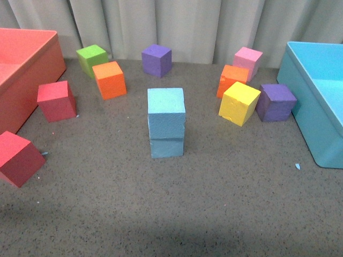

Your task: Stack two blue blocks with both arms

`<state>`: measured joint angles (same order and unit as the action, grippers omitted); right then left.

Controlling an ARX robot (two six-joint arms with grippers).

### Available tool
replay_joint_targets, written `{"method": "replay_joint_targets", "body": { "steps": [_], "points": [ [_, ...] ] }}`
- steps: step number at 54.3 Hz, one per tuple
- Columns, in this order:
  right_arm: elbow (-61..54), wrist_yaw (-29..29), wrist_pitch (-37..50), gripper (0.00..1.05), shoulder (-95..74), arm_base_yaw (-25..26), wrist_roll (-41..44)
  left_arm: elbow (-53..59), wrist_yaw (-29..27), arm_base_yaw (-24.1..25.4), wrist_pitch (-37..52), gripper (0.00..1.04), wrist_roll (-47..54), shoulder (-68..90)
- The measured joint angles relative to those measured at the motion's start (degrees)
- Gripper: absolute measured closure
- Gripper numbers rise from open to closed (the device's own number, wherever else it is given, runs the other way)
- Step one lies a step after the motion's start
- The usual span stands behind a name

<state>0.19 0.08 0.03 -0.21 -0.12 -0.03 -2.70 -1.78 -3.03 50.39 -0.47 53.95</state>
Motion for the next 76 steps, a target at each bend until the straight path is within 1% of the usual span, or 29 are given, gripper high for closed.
{"method": "replay_joint_targets", "body": {
  "steps": [1,6,13,33,55,76],
  "points": [
    [0.00,0.00,0.00,0.09,0.00,0.00,0.00,0.22,0.81,0.87,-0.79,1.01,0.04,-0.96],
    [0.00,-0.04,0.00,0.09,0.00,0.00,0.00,1.09,1.22,2.80,-4.96,1.01,0.02,-6.19],
    [0.00,-0.02,0.00,0.09,0.00,0.00,0.00,1.55,1.79,2.86,-11.02,1.01,0.04,-13.22],
    [0.00,-0.02,0.00,0.09,0.00,0.00,0.00,1.60,1.77,2.86,-23.15,1.01,0.04,-26.58],
    [0.00,-0.02,0.00,0.09,0.00,0.00,0.00,1.62,1.77,2.89,-32.63,1.01,0.04,-36.41],
    [0.00,-0.02,0.00,0.09,0.00,0.00,0.00,1.62,1.77,2.89,-38.51,1.01,0.04,-42.32]
  ]
}}
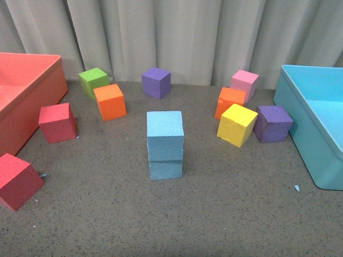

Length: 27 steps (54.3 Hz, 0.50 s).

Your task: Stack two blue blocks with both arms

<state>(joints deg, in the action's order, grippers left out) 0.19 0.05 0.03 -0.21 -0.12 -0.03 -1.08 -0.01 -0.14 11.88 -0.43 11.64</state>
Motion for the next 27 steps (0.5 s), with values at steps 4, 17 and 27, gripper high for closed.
{"method": "replay_joint_targets", "body": {
  "steps": [4,17,27],
  "points": [
    [0.00,0.00,0.00,0.09,0.00,0.00,0.00,0.00,0.00,-0.02,-0.98,1.01,0.00,-0.96],
    [0.00,-0.02,0.00,0.09,0.00,0.00,0.00,-0.02,0.02,-0.02,-11.45,1.01,0.00,-10.95],
    [0.00,0.00,0.00,0.09,0.00,0.00,0.00,-0.02,0.02,0.00,-11.76,0.93,-0.02,-11.30]
  ]
}}
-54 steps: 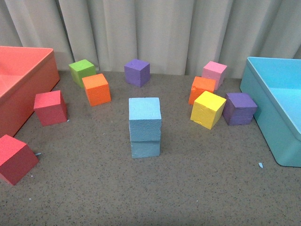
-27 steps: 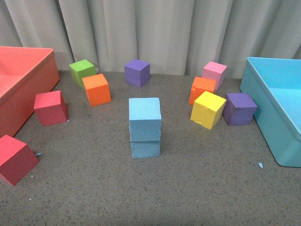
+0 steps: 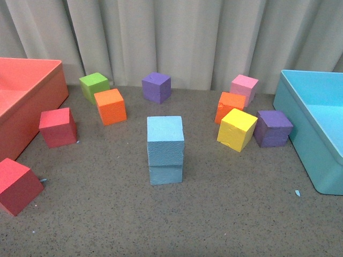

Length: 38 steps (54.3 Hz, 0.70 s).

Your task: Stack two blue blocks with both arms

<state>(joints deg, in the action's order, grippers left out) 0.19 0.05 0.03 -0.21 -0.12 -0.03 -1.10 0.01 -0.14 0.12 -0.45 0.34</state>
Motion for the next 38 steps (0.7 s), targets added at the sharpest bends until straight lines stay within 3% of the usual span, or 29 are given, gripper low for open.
{"method": "replay_joint_targets", "body": {
  "steps": [28,38],
  "points": [
    [0.00,0.00,0.00,0.09,0.00,0.00,0.00,0.00,0.00,0.00,0.00,0.06,0.02,-0.04],
    [0.00,0.00,0.00,0.09,0.00,0.00,0.00,0.00,0.00,0.00,0.00,0.07,0.13,-0.04]
  ]
}}
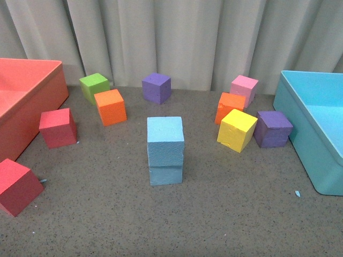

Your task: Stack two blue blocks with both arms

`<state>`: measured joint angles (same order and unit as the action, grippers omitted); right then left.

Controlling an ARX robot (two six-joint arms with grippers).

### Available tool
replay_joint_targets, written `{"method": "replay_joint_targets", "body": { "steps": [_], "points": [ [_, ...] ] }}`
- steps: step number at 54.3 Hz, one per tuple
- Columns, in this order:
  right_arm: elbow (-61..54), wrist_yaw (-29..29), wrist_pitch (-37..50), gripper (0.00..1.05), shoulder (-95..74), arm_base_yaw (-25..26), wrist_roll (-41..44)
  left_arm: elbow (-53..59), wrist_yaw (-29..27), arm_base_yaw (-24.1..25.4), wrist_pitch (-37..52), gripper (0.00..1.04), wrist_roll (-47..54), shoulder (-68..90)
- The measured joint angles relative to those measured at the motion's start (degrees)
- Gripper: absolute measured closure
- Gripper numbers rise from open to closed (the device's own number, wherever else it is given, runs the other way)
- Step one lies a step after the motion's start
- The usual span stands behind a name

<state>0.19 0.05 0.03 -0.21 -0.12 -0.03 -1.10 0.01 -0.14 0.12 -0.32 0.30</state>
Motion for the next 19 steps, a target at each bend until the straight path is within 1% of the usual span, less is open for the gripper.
{"method": "replay_joint_targets", "body": {
  "steps": [19],
  "points": [
    [0.00,0.00,0.00,0.09,0.00,0.00,0.00,0.00,0.00,0.00,0.00,0.07,0.02,0.00]
  ]
}}
